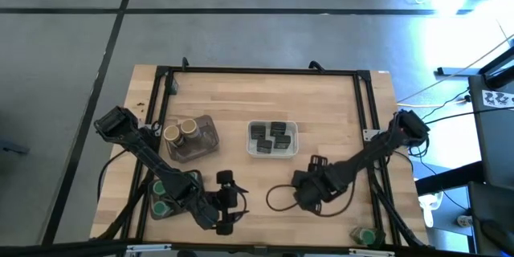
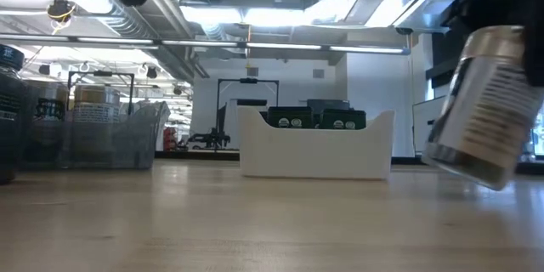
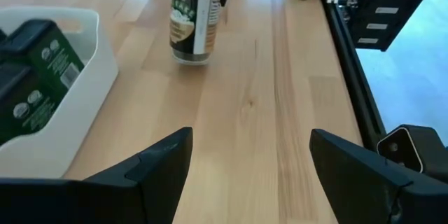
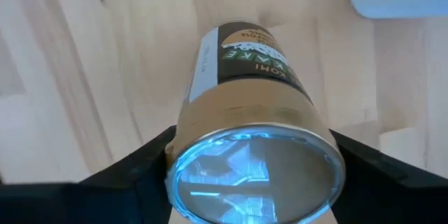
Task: Sort spices by type
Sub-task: Put the gold seasoning bottle into the top black bin
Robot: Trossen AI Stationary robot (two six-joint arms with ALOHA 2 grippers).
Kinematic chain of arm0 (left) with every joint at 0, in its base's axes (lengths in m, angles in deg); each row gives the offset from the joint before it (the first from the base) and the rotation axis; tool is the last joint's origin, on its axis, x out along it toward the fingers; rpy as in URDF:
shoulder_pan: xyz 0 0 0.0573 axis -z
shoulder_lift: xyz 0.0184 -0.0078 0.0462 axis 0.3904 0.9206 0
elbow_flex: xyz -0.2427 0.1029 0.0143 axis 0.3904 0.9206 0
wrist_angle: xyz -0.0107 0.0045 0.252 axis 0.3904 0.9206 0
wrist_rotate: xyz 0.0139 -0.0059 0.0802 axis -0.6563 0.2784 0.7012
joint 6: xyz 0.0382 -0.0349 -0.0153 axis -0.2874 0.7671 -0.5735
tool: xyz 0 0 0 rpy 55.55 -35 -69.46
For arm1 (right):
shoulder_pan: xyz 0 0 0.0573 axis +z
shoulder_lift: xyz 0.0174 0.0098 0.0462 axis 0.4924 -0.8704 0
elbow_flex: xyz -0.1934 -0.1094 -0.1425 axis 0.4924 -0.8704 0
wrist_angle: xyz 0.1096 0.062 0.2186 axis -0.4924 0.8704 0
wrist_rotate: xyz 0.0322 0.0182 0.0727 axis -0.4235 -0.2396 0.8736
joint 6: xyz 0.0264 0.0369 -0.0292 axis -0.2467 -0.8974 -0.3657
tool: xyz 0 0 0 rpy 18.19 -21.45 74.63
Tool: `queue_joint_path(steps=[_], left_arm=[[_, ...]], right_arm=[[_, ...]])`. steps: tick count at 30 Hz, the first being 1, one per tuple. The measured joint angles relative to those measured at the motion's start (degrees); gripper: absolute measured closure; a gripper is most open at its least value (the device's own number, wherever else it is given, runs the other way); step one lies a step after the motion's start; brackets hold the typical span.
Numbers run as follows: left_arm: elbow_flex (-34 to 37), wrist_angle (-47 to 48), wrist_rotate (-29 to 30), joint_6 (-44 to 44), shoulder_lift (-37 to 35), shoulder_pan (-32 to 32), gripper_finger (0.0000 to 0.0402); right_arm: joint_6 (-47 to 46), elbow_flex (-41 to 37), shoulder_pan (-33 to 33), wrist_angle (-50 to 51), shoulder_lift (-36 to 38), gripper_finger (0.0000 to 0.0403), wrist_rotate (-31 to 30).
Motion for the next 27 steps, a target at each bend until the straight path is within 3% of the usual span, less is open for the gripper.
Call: queue_joint_path(steps=[13, 27], left_arm=[[1.4, -0.4, 0.1, 1.4, 0.1, -0.3, 0.0116], [1.4, -0.4, -0.1, -1.7, 0.1, -1.6, 0.0116]], right_arm=[[4.0, 0.0, -2.3, -5.3, 0.0, 0.0105, 0.5], [6.1, 0.0, -3.6, -9.5, 0.1, 0.0006, -1.7]])
